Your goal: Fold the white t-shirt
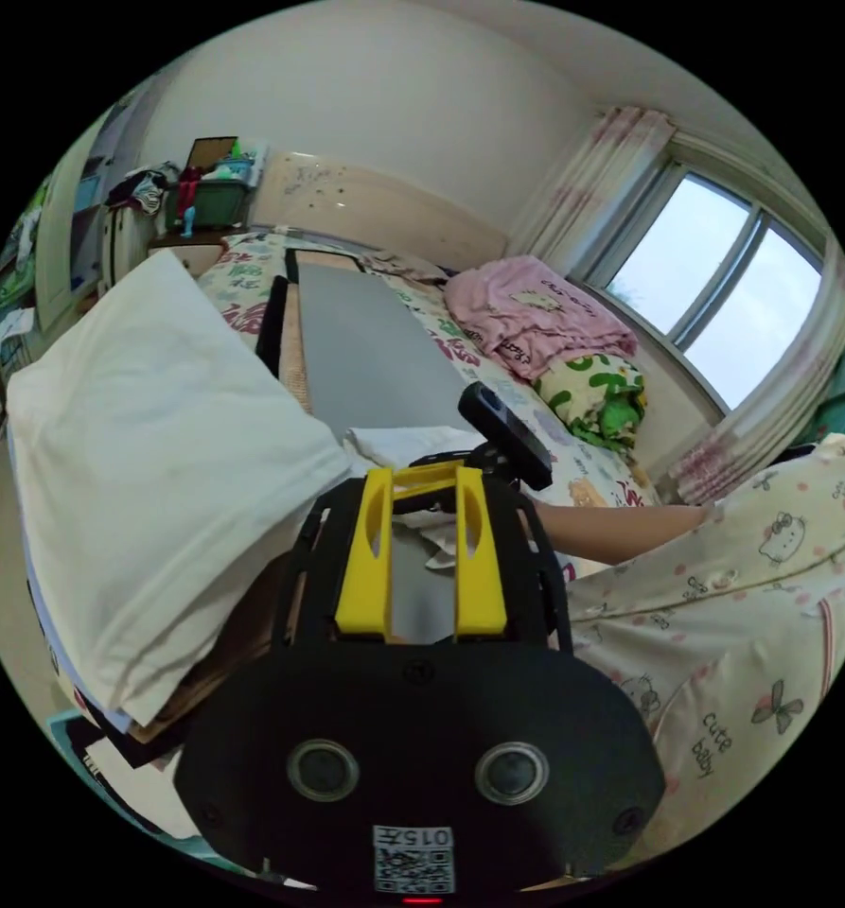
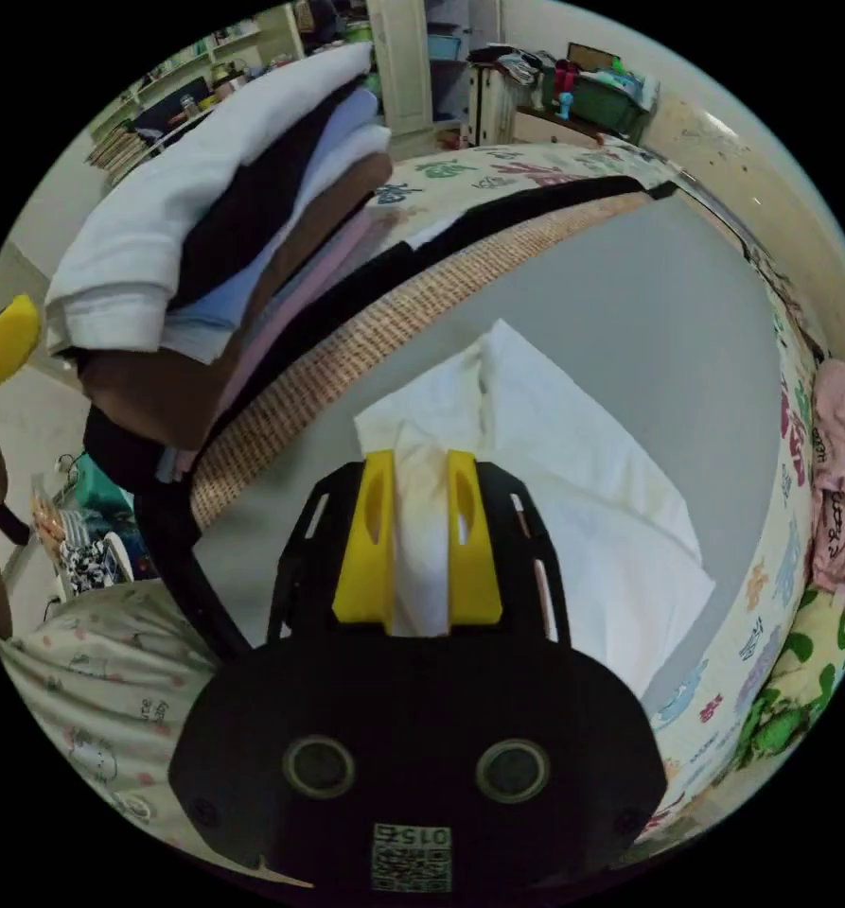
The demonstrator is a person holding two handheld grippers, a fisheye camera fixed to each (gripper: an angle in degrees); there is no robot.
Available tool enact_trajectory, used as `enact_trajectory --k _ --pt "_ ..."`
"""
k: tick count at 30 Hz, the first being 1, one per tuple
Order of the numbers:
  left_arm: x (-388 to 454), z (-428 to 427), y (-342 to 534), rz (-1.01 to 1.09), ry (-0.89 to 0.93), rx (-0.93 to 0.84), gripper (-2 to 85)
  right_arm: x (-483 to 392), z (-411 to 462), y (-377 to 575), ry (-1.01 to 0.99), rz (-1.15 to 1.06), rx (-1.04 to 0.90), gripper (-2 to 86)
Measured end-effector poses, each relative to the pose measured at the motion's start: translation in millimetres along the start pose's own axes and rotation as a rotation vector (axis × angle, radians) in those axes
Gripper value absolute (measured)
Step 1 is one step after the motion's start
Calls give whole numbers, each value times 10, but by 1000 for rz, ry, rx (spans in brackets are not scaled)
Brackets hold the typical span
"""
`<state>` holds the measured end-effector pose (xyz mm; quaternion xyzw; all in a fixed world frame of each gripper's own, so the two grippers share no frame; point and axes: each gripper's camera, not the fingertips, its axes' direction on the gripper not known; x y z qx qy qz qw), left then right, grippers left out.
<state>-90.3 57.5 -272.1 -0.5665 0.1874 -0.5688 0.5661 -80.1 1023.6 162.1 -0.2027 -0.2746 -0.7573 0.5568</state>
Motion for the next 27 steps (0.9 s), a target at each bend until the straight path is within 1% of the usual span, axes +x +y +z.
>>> enact_trajectory --k 1,3,4,5,6,7,9,11,13,15,17,18,19,20,21,23,25,26,27 --pt "-72 7 -2 -1 -3 -4 100 65 -172 -27 -44 24 19 49" --pt "-156 70 -44 10 16 -21 100 397 -981 15 -198 148 143 40" --pt "-201 155 -93 18 25 -40 100 489 -1199 62 -218 185 179 38" --pt "-224 212 -121 19 22 -50 100 672 -1632 187 -244 257 247 36" --pt "-281 364 -179 14 3 -71 100 849 -2068 352 -260 329 317 35" --pt "-380 557 -235 -27 -31 -95 101 929 -2273 440 -264 365 350 34" --pt "-594 900 -313 -105 -67 -140 105 1168 -3032 778 -246 490 457 31" --pt "-874 1233 -352 -166 -106 -147 113 1252 -3535 981 -198 567 515 30" --pt "-1359 1609 -370 -285 -233 -179 119 1277 -3982 1128 -161 620 569 28" --pt "-1690 1787 -360 -340 -254 -215 117 1274 -4497 1227 -122 676 625 27" --pt "-1965 1914 -323 -369 -224 -260 104 1261 -4832 1220 -88 707 644 28" --pt "-2117 1960 -284 -383 -179 -281 82 1255 -5050 1186 -74 721 655 27" --pt "-2220 1947 -253 -373 -114 -282 48 1251 -5163 1164 -69 727 663 27" --pt "-2251 1902 -240 -368 -94 -271 36 1239 -5402 1114 -59 729 683 26" --pt "-2271 1733 -227 -344 -78 -223 11 1222 -5663 1056 -41 726 700 25" --pt "-2227 1326 -239 -276 -29 -112 1 1195 -6077 992 -15 720 738 24" --pt "-2109 592 -267 -156 40 50 -4 1171 -6507 958 -1 714 788 23" --pt "-2077 391 -272 -128 43 89 -5 1150 -6794 942 9 712 818 22" --pt "-2026 -21 -277 -76 49 168 -6 1118 -7079 931 29 710 851 22"
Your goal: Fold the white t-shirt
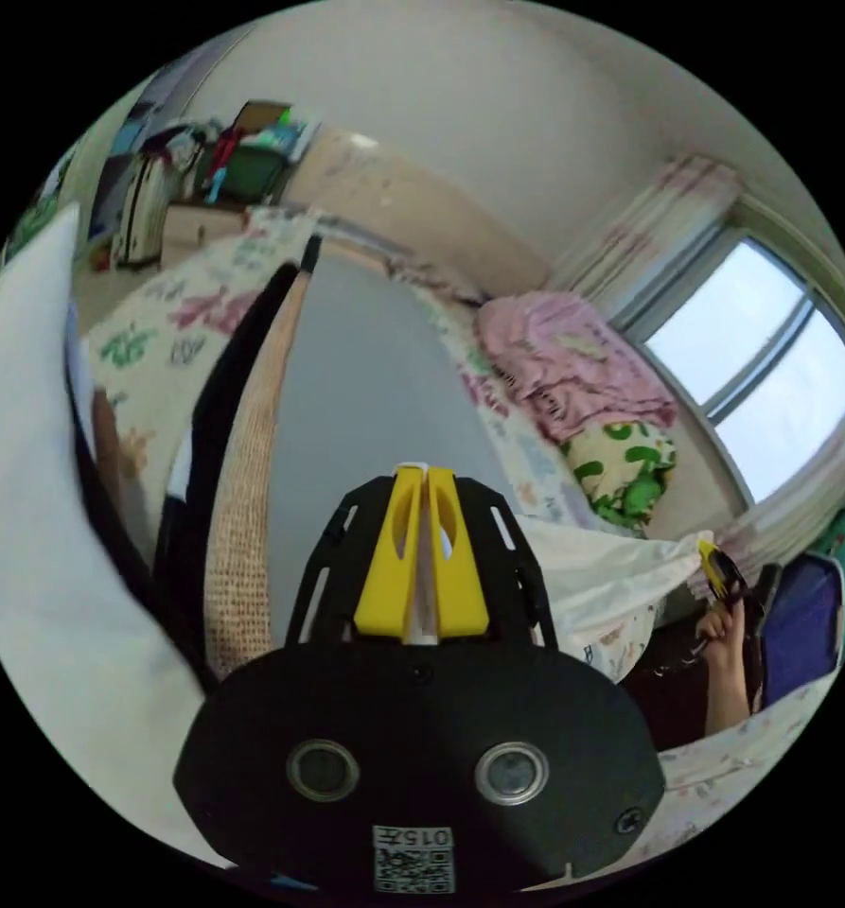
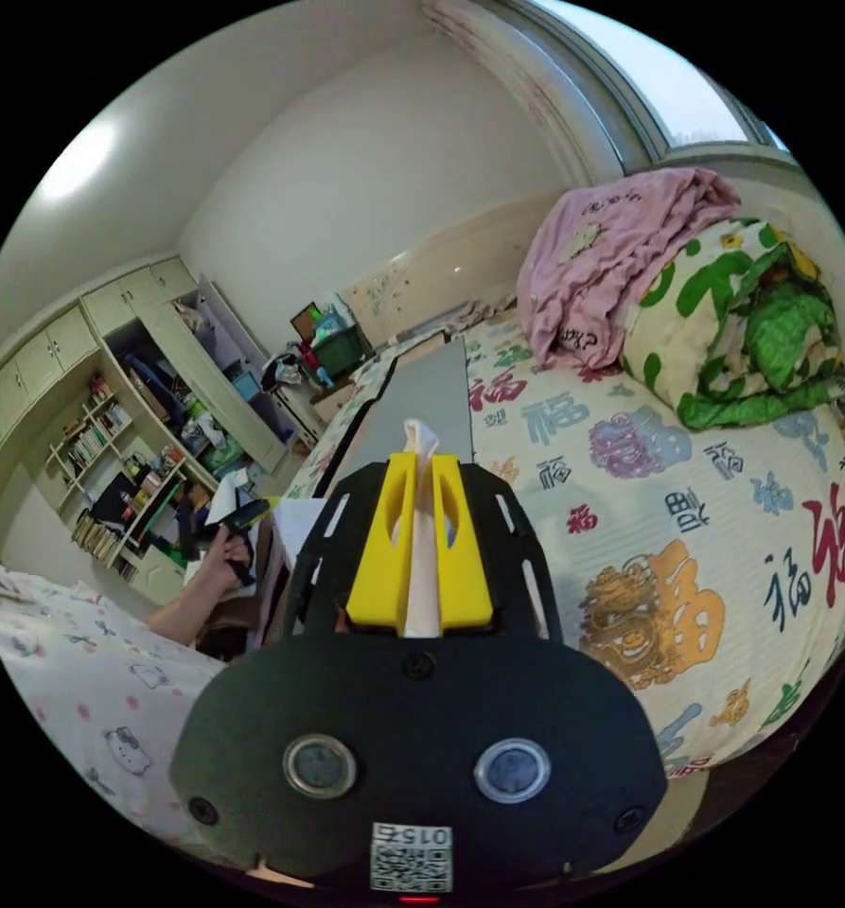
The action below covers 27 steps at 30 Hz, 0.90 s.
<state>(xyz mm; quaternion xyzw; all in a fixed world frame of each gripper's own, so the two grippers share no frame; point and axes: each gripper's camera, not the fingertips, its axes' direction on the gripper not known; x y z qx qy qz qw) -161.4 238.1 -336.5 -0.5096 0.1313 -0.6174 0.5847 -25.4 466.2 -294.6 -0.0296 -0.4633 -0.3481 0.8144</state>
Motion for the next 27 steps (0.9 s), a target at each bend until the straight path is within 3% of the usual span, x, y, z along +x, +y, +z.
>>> enact_trajectory --k 7,12,22,27 --pt "115 -2152 -216 200 -7 358 -7 -602 -926 -812 -124 -69 180 23" --pt "130 -3036 -120 257 12 453 -8 -1191 -1363 -1214 -242 -188 218 22" --pt "494 -4032 9 286 79 356 -7 -1755 -1908 -1658 -289 -183 246 21" --pt "478 -3457 -121 192 -11 147 -7 -1606 -1039 -1876 -176 -105 35 19"
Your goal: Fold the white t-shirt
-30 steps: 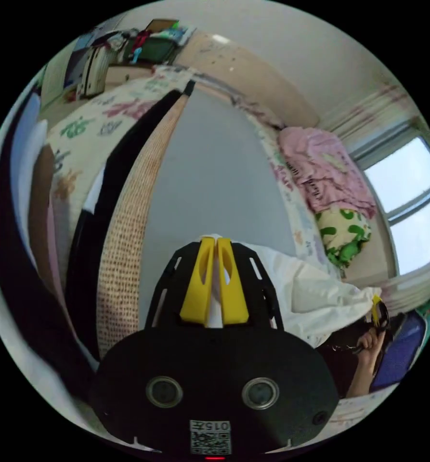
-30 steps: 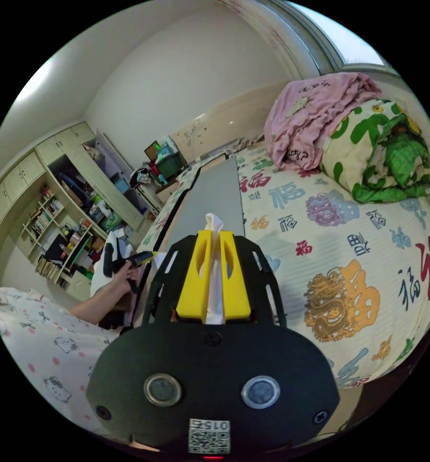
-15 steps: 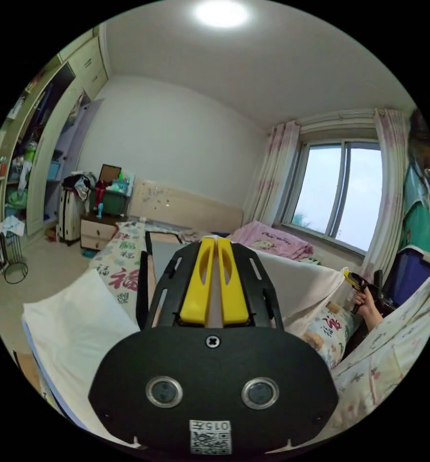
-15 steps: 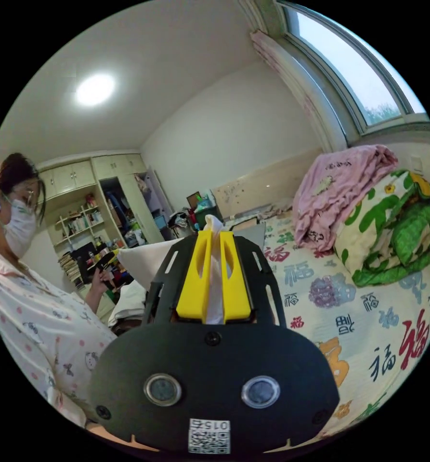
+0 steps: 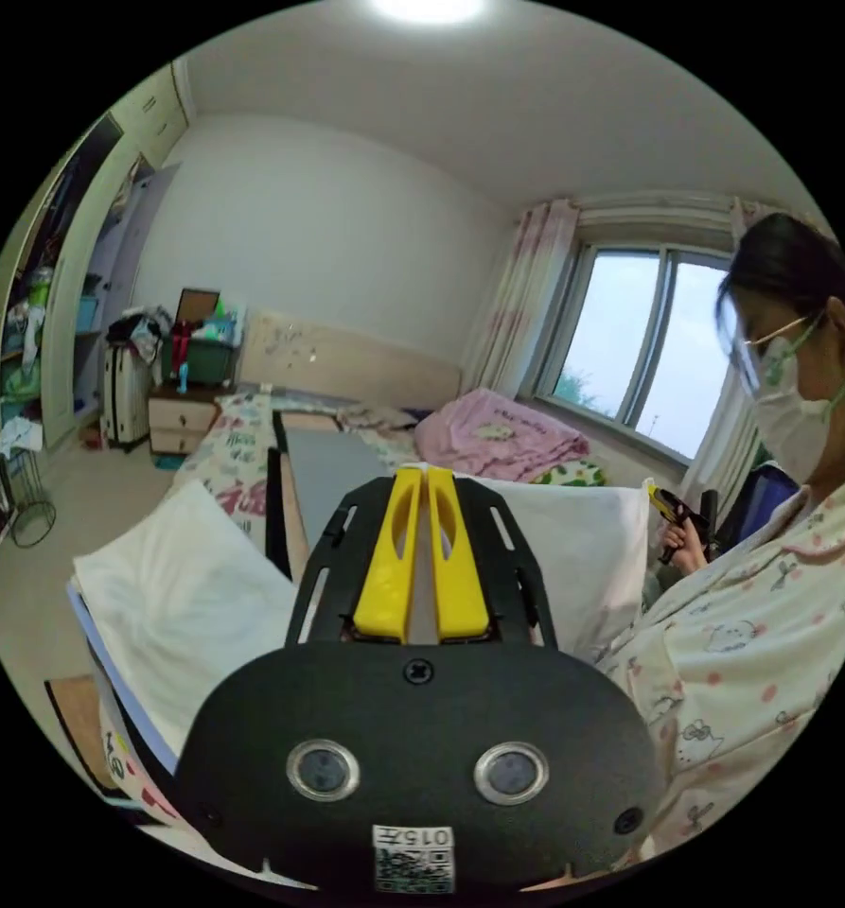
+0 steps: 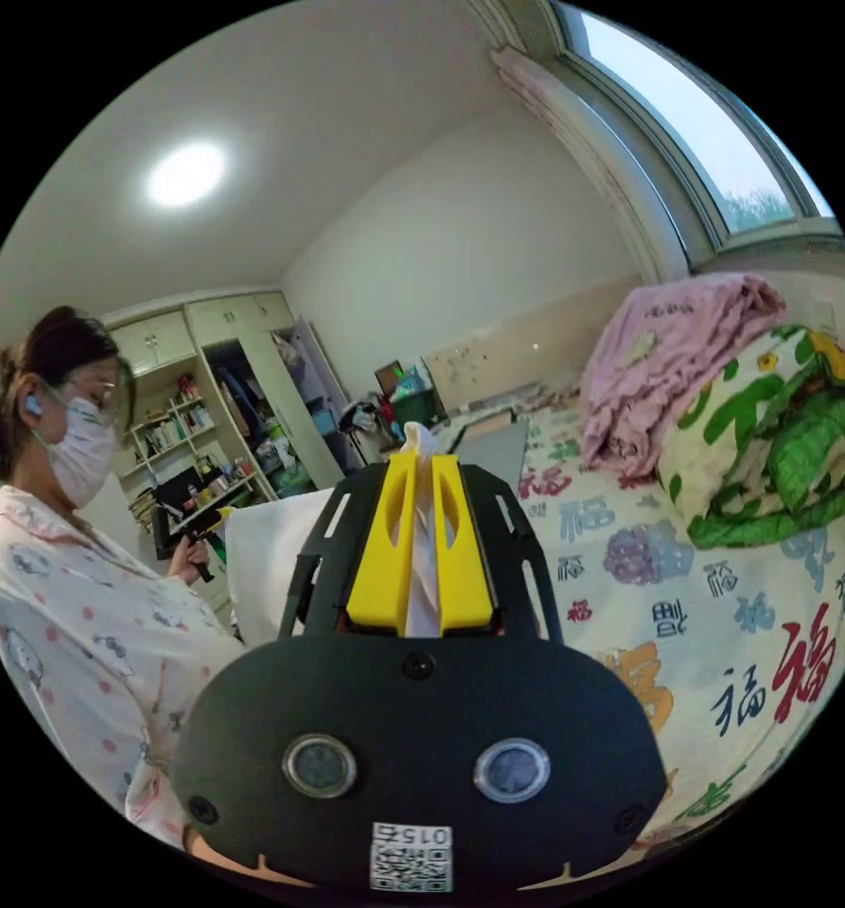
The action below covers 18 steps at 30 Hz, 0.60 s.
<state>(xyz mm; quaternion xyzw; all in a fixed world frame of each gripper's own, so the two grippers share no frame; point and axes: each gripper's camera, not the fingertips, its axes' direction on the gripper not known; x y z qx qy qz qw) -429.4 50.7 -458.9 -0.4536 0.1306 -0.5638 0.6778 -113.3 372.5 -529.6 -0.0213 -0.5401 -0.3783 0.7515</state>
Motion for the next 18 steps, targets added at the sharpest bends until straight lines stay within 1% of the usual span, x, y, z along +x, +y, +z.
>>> enact_trajectory --k 1,2,3,4,5,6,7,8,9,10,11,12,14,16,17,18 --pt "-17 282 11 -16 -42 -72 -6 71 147 3 17 13 -32 20" --pt "-19 438 20 -20 -73 -107 -6 231 477 16 51 39 -99 20" --pt "6 783 46 -3 -158 -171 -5 397 861 39 86 68 -161 21" --pt "25 1154 75 -11 -248 -223 -3 478 1065 50 99 87 -187 22" --pt "43 1340 86 -11 -286 -240 -2 623 1480 65 130 122 -224 24" --pt "99 1717 100 7 -373 -271 2 709 1873 62 166 119 -246 27" --pt "141 2076 84 2 -445 -300 9 738 2067 54 193 108 -262 29" --pt "165 2252 72 13 -487 -317 15 787 2435 31 267 98 -315 34" --pt "189 2550 31 0 -582 -342 27 818 2719 0 350 112 -363 38" --pt "232 2735 -43 2 -653 -348 41 817 2812 -18 382 122 -376 39" --pt "262 2786 -88 9 -677 -346 49 769 2904 -53 393 114 -374 40" --pt "311 2802 -203 -4 -687 -344 64 696 2906 -75 374 94 -356 48" --pt "414 2657 -382 -1 -614 -329 73 599 2847 -55 322 59 -358 54" --pt "548 2340 -488 9 -459 -332 73 541 2779 41 251 54 -405 54" --pt "579 2269 -476 13 -412 -344 72 495 2746 157 187 47 -445 54" --pt "644 2157 -403 22 -324 -388 71 436 2728 308 140 27 -501 53"
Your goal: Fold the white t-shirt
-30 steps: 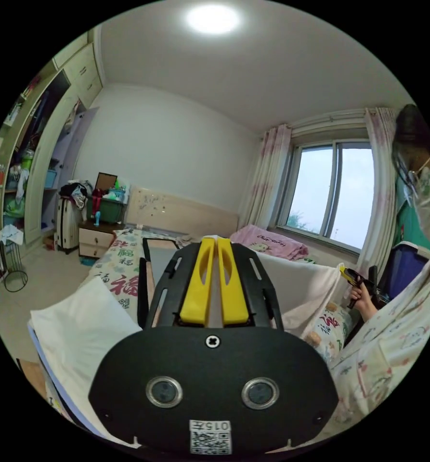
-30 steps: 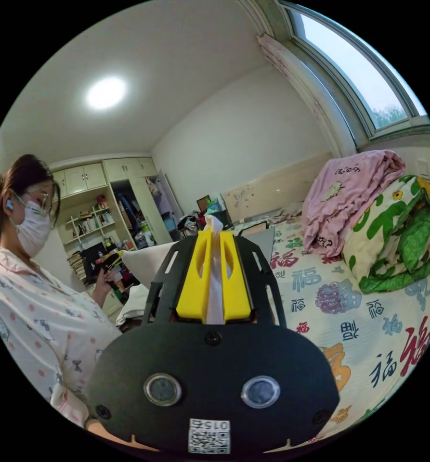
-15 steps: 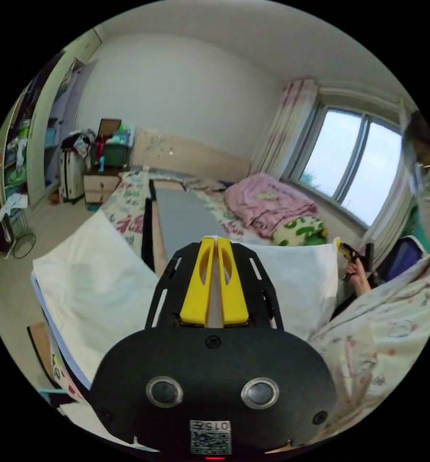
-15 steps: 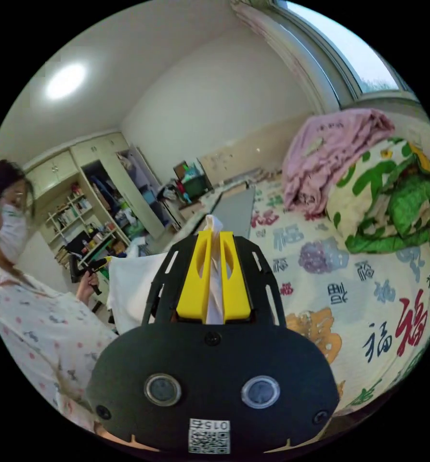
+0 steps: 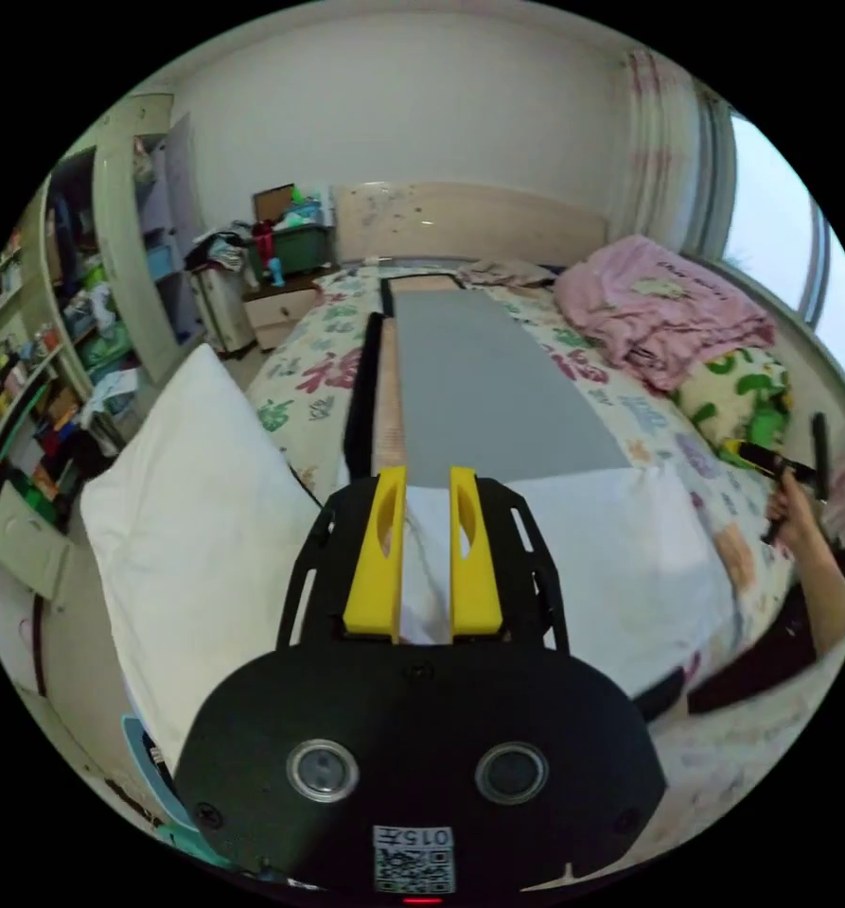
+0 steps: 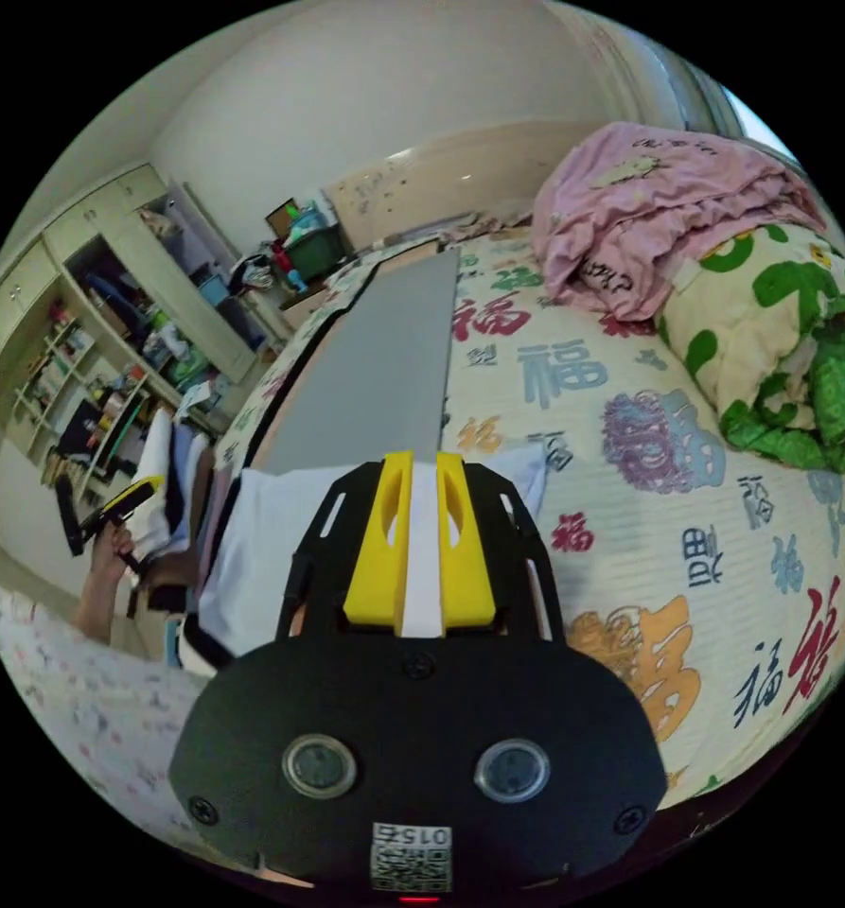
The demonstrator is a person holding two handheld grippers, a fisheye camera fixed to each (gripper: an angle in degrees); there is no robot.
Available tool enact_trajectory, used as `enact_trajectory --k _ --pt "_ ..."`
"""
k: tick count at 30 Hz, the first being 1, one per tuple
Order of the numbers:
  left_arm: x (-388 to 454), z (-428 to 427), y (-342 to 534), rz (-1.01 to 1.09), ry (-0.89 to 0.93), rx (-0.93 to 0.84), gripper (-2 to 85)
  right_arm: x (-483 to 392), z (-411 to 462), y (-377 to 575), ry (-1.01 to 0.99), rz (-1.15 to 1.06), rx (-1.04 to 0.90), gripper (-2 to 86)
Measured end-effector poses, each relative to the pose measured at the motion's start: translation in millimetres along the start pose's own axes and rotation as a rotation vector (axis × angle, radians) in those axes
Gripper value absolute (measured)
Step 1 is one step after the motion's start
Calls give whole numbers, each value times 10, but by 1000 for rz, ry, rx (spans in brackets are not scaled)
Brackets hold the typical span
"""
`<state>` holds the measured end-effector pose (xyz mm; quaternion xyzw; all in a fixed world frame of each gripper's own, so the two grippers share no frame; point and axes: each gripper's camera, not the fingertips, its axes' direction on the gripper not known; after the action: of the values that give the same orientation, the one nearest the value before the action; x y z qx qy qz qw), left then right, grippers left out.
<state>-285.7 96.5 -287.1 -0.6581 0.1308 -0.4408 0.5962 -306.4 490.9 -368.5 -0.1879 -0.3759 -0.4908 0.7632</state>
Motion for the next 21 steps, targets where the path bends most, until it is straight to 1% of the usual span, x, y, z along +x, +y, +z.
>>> enact_trajectory --k 1,2,3,6,8,9,11,13,14,16,19,21 --pt "60 -33 160 30 65 -63 69 -25 29 81 -2 -7 -28 54" --pt "98 -30 257 38 84 -101 68 -63 84 258 19 -12 -72 55" --pt "178 -1 468 35 92 -176 66 -66 128 444 47 4 -104 58" --pt "421 181 873 46 49 -325 66 100 174 818 26 115 -150 64" --pt "558 266 850 45 33 -329 68 190 168 977 5 166 -159 65" --pt "662 319 732 71 56 -303 71 187 150 1042 0 157 -163 67" --pt "870 466 478 188 121 -295 76 131 142 1082 10 92 -201 76" --pt "1226 767 131 434 212 -379 89 143 188 1096 64 78 -278 87" --pt "1304 838 55 478 209 -388 92 196 206 1118 79 97 -309 96" --pt "1587 1085 -148 652 222 -400 101 298 168 1185 41 142 -299 103" --pt "1890 1367 -250 809 249 -484 108 483 147 1341 22 228 -299 107" --pt "2022 1473 -250 869 254 -492 107 582 182 1442 16 287 -320 120"
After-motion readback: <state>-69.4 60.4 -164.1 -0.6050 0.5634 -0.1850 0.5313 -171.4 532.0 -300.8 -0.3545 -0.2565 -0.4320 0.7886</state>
